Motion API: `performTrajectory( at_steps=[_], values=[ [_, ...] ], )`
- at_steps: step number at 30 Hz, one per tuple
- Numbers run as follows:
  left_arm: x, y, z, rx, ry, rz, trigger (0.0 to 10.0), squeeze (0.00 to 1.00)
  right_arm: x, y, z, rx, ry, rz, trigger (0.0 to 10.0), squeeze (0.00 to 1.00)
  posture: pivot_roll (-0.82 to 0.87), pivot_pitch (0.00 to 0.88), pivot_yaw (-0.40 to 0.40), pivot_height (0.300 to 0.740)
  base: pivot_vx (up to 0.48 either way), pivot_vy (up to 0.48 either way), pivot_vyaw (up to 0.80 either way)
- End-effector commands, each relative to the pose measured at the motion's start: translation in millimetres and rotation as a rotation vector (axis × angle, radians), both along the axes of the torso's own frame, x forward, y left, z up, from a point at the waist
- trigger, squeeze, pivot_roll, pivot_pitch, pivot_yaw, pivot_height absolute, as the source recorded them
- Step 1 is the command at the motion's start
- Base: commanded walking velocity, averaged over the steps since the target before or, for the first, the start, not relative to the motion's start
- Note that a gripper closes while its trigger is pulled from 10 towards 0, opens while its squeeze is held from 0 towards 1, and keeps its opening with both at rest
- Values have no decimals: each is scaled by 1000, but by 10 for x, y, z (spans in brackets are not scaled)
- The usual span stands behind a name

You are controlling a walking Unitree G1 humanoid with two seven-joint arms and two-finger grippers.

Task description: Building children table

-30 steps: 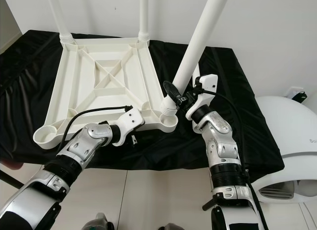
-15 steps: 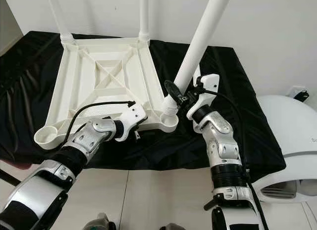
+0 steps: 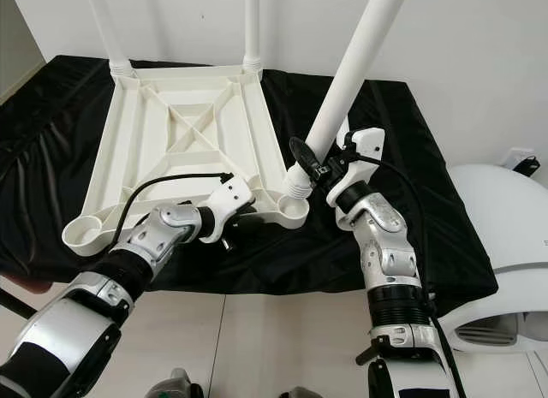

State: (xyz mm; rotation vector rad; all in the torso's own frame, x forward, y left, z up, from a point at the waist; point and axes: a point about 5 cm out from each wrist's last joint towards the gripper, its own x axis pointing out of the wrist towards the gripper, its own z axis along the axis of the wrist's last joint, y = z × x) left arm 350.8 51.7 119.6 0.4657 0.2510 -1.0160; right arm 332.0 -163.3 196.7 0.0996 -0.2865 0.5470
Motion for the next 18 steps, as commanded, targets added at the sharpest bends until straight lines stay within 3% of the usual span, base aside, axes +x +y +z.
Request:
performTrajectory(
  at_steps=[1, 4, 5, 6, 7, 18],
  values=[
    [15, 33, -2, 25, -1, -1, 0, 0, -23, -28, 22, -4, -18, -6, 10000, 0, -37, 14, 8, 740, 0, 0, 0],
    [39, 75, 18, 26, -9, 17, 0, 0, -24, -30, 15, -9, -15, -1, 10000, 0, -34, 13, 6, 740, 0, 0, 0],
    [43, 96, 19, 32, -11, 20, 4510, 0, -25, -30, 11, -10, -11, 5, 10000, 0, -31, 13, 4, 740, 0, 0, 0],
    [43, 96, 19, 32, -11, 20, 4510, 0, -25, -30, 11, -10, -11, 5, 10000, 0, -31, 13, 4, 740, 0, 0, 0],
    [48, 120, 15, 39, -12, 23, 10000, 0, -26, -27, 7, -10, -7, 12, 10000, 0, -30, 13, 4, 740, 0, 0, 0],
    [58, 288, -32, 74, -8, 49, 10000, 0, -79, 34, -82, -50, 32, 132, 10000, 0, -14, 17, -13, 740, 0, 0, 0]
  ],
)
